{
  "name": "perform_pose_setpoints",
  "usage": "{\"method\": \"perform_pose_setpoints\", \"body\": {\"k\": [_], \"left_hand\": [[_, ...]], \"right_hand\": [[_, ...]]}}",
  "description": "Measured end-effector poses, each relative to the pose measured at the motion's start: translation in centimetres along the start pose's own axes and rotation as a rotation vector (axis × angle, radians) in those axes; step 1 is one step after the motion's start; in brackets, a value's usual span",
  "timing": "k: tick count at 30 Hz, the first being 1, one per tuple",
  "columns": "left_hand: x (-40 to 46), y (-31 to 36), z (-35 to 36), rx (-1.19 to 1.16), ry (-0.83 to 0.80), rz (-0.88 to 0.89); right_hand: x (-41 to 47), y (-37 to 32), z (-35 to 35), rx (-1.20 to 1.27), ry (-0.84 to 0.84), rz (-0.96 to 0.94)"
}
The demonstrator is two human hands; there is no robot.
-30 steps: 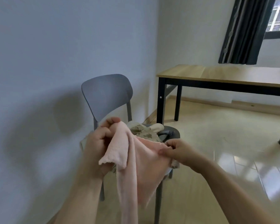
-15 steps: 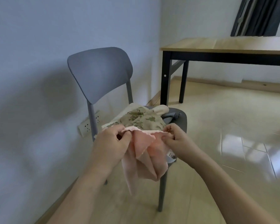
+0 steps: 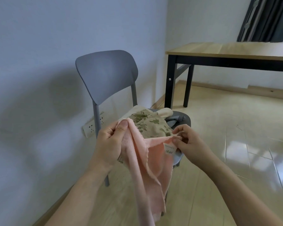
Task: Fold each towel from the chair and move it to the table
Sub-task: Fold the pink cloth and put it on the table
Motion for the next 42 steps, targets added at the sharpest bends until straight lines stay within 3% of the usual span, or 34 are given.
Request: {"method": "perform_pose_setpoints", "body": {"k": [3,8,11,16,23,28,34,42], "left_hand": [[-0.6,1.0,1.0,0.049,-0.076,0.053],[-1.5,1.2,2.9,0.163,-0.214,0.124],[-1.8,0.8,3.8,0.169,-0.292,0.114],[-2.0,1.1,4.2,0.115,-0.330,0.126],[-1.5,0.6,3.8,0.033,-0.290,0.098],[-1.5,0.2,4.6,0.070,-0.303,0.101],[-2.0,0.2,5.5,0.133,-0.346,0.129],[-1.8,-0.4,5.4,0.232,-0.332,0.116]], "right_hand": [[-0.3,-1.0,-0.7,-0.148,0.063,-0.088],[-1.0,-2.7,1.6,-0.221,-0.071,-0.179],[-0.9,-2.3,2.0,-0.194,-0.084,-0.112],[-1.0,-0.5,2.6,0.137,-0.135,0.122],[-0.6,-1.3,1.4,-0.102,-0.013,-0.050],[-0.8,-1.3,1.4,0.019,0.017,-0.002],[-1.7,-0.7,4.5,0.450,-0.219,0.256],[-2.4,-1.4,4.8,0.378,-0.359,0.126]]}}
Point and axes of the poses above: each hand's wrist, its own x-axis towards the middle knuckle, its own z-axis out of the palm, y = z × x, the point moved 10 cm from there along x, towards the middle knuckle, and after that the axes turned 7 degrees about -z, right-handed, at the moved point
